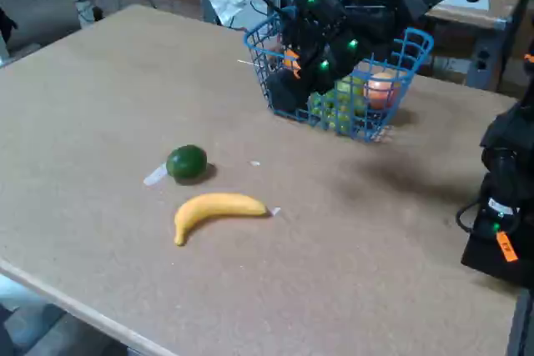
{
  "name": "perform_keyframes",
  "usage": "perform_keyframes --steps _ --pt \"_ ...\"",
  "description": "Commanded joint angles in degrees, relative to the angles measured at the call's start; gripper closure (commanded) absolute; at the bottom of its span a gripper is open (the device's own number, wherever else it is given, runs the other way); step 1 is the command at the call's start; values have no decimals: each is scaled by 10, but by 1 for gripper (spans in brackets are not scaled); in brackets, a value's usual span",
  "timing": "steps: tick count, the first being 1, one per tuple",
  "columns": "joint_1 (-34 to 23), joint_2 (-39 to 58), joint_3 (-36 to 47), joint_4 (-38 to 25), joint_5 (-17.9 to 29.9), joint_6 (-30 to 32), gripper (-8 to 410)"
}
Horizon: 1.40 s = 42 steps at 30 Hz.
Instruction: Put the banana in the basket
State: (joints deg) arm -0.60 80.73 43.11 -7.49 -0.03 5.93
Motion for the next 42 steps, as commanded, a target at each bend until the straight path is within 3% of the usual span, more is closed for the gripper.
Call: perform_keyframes --steps 1,21,26,33,38,42 --pt "-1 -1 0 2 -1 0 182" --pt "0 -2 0 7 0 13 182" --pt "9 -1 8 -2 -21 14 179" --pt "34 3 66 -100 -20 -8 103" --pt "61 28 92 -114 -20 -37 36" --pt "88 76 127 -140 -20 -50 14"
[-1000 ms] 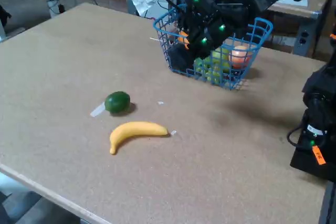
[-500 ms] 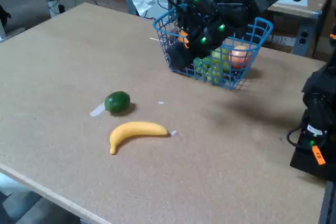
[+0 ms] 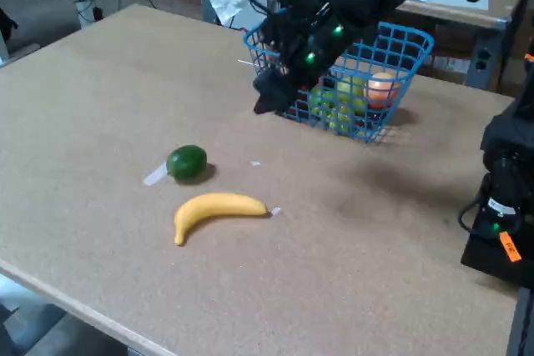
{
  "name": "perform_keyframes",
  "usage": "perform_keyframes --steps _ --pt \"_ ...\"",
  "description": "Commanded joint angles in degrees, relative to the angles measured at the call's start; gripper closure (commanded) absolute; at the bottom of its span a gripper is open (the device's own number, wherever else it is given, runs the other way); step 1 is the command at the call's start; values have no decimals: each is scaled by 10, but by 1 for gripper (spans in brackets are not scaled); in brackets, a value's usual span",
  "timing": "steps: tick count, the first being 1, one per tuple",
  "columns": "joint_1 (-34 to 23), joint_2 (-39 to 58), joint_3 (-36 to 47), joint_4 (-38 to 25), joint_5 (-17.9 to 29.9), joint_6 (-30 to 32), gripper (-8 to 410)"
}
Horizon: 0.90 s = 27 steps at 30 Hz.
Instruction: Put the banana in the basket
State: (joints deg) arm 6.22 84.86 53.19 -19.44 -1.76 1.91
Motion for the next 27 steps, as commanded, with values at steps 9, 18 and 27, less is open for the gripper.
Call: perform_keyframes --steps 9,18,27 --pt "67 193 207 -226 -10 -94 12" --pt "113 287 298 -258 -29 -154 12" --pt "134 335 309 -254 -39 -193 12"
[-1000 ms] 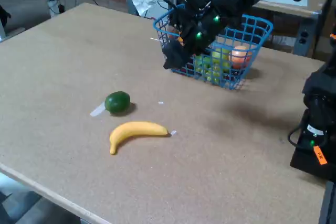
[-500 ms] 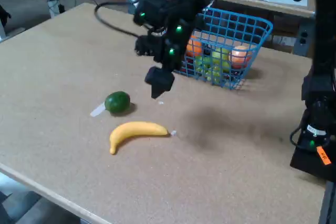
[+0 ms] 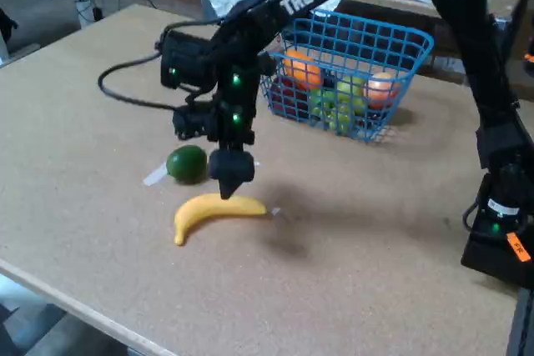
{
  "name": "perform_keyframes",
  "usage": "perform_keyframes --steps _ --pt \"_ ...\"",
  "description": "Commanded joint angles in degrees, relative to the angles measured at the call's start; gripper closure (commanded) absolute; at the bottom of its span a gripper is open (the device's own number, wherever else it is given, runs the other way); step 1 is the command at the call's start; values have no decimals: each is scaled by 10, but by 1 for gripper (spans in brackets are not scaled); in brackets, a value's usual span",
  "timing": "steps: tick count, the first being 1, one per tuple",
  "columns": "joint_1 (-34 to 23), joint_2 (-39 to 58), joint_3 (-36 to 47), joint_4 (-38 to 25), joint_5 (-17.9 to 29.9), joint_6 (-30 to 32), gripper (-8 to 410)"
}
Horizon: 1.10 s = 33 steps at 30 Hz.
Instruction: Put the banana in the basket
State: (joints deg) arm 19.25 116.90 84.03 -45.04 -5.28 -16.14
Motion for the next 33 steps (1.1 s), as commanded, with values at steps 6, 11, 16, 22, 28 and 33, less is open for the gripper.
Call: perform_keyframes --steps 6,11,16,22,28,33 --pt "3 25 -1 5 3 -39 12" --pt "3 25 -1 12 19 -65 12" --pt "3 35 -2 29 49 -77 12" --pt "2 47 1 42 50 -81 12" --pt "2 70 0 84 36 -59 12" --pt "2 80 1 89 33 -57 12"
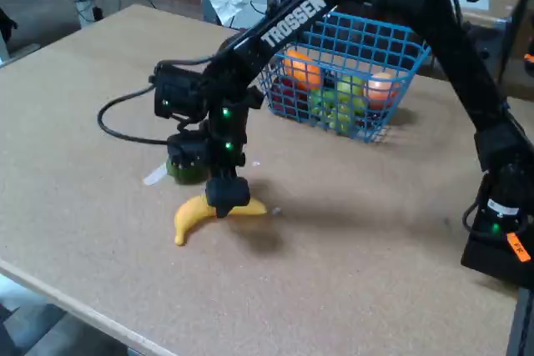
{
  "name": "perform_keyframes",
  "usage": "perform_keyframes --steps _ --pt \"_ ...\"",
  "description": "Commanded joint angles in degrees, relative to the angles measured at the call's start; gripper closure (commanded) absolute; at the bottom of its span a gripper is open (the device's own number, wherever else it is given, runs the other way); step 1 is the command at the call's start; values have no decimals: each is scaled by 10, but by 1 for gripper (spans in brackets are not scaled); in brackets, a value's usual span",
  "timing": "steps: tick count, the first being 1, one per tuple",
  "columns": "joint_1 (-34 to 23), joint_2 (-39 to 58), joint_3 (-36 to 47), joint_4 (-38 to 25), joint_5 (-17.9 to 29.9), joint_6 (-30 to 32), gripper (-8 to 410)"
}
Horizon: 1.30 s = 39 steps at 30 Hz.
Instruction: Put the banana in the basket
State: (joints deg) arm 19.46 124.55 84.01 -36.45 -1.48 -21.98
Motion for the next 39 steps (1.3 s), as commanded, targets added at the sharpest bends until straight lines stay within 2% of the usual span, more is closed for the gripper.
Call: perform_keyframes --steps 1,18,30,34,39 --pt "0 3 1 4 -6 2 12" --pt "2 19 0 19 -12 32 12" --pt "5 37 -1 54 -12 40 16" --pt "5 37 -1 56 -12 38 49" --pt "6 37 -1 55 -12 43 119"
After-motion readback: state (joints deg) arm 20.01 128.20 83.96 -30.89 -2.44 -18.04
